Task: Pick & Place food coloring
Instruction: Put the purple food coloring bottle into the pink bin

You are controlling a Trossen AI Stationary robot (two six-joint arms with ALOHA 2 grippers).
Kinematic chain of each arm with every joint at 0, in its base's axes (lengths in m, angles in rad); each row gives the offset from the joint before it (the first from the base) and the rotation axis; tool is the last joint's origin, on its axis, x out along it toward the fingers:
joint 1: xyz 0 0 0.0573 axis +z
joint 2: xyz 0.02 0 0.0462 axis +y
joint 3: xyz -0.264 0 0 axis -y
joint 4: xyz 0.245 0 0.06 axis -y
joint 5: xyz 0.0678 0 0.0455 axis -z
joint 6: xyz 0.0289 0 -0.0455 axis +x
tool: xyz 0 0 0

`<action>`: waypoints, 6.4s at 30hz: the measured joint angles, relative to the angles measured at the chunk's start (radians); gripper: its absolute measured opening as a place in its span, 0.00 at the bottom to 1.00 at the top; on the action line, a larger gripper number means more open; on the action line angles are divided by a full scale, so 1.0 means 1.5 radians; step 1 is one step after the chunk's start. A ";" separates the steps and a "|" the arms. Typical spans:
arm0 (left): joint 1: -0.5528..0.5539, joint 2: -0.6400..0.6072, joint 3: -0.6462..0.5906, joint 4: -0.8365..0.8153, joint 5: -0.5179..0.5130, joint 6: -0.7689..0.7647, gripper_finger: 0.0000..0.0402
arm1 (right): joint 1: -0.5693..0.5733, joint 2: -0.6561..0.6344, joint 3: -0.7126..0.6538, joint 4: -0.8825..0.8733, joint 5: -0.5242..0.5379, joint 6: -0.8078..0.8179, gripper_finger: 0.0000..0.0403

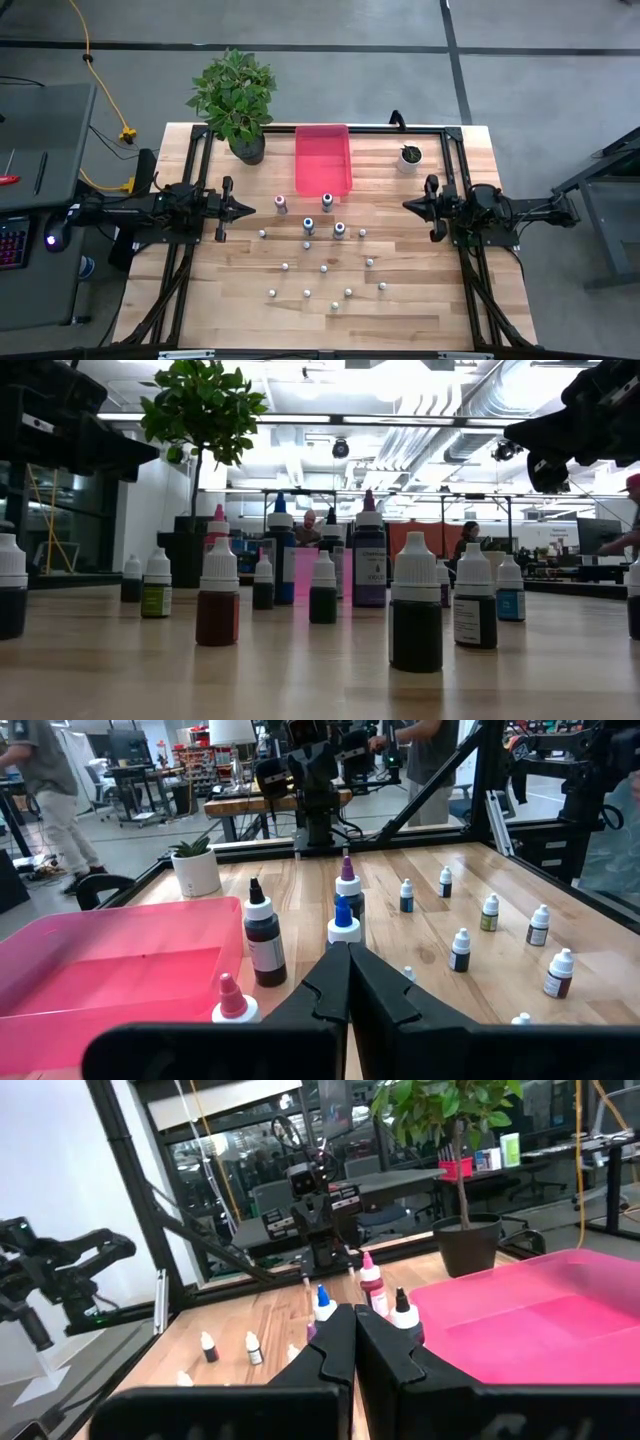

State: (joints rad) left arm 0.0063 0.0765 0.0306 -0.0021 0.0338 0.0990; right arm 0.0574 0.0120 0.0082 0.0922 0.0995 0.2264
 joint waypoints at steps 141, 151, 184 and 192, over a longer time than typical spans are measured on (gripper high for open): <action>0.000 0.000 0.000 0.000 0.000 0.000 0.00 | 0.299 1.201 0.775 -0.591 -0.148 0.879 0.53; 0.000 0.000 0.000 0.000 0.000 0.000 0.00 | 0.299 1.201 0.775 -0.586 -0.153 0.861 0.33; 0.000 0.000 0.000 0.000 0.000 0.000 0.00 | 0.299 1.193 0.775 -0.586 -0.155 0.837 0.15; 0.000 0.000 0.000 0.000 0.000 0.000 0.00 | 0.299 1.139 0.775 -0.591 -0.155 0.837 0.14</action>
State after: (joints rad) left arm 0.0059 0.0764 0.0303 -0.0021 0.0338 0.0993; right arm 0.5058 1.7209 1.1706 -0.7948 -0.1328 1.4823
